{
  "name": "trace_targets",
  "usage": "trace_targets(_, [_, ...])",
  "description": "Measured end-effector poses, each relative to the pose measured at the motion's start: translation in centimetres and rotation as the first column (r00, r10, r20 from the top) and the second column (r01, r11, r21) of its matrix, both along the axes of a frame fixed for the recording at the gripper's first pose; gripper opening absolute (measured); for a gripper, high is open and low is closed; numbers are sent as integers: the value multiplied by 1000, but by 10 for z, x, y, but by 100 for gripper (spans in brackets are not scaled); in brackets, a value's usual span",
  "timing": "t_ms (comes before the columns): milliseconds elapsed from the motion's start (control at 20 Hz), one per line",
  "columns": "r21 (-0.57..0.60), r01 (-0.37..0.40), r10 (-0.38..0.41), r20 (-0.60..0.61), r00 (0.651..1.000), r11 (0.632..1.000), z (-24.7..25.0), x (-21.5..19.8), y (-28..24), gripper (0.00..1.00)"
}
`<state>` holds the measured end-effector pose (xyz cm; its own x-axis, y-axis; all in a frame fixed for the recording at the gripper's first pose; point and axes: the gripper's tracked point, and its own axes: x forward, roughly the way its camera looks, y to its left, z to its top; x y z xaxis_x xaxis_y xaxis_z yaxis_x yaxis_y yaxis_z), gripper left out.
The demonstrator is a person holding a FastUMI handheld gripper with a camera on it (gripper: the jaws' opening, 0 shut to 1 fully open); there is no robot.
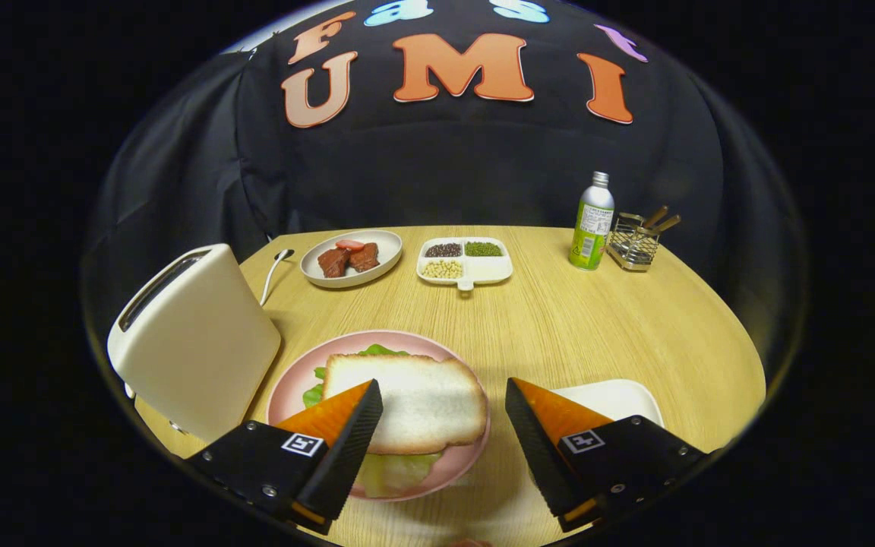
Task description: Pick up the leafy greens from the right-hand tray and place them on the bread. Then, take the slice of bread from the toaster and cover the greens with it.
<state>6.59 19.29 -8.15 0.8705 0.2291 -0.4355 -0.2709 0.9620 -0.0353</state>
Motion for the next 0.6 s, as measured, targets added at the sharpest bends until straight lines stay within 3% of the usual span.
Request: trace_targets(600, [-35, 47, -36, 278, 960, 998, 84, -6, -55, 97])
